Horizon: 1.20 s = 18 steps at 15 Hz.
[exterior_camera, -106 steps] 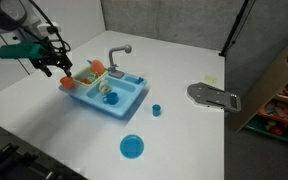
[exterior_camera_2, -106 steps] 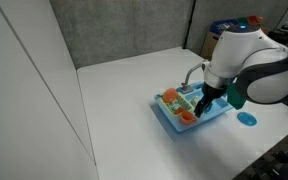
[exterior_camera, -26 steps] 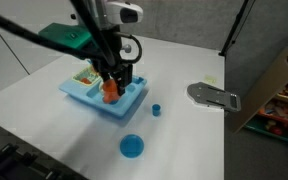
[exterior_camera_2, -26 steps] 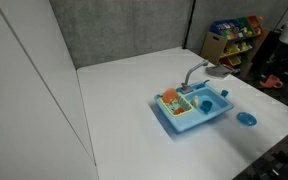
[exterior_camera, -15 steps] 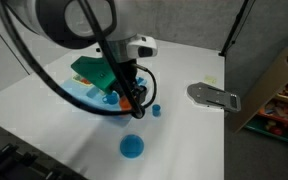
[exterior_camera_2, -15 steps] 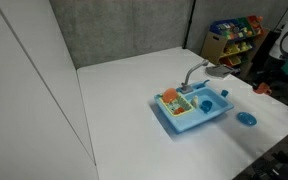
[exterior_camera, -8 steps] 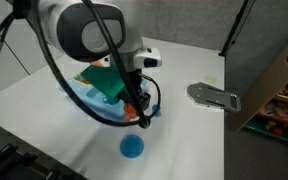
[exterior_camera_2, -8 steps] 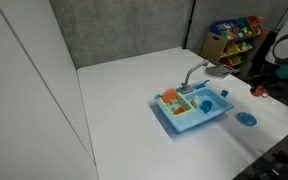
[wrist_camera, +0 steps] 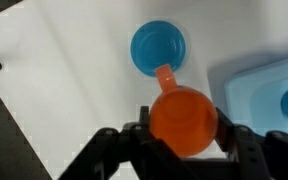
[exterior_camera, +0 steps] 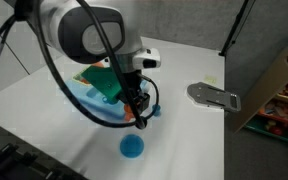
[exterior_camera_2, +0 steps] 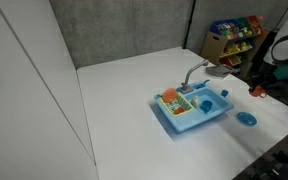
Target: Put the orange mug on the blue plate
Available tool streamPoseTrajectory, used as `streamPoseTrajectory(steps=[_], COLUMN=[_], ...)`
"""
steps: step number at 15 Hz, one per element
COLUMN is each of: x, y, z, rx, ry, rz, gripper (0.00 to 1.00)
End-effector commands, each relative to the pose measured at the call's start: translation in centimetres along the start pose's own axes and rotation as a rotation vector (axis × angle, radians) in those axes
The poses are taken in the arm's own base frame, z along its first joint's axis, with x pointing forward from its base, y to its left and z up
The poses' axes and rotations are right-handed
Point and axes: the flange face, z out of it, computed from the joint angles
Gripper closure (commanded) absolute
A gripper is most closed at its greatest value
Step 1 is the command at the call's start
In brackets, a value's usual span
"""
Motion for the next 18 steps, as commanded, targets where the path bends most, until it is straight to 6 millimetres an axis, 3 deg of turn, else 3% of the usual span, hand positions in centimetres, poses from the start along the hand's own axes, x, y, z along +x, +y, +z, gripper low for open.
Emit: streamPoseTrajectory(steps=[1, 18], x=[0.6, -0.6], y=[0.0, 0.3], z=[1.6, 11.8], rx=[-0.024, -0.047], ry=[-0.003, -0.041], rz=[0.033, -0.004], gripper=[0.64, 0.64])
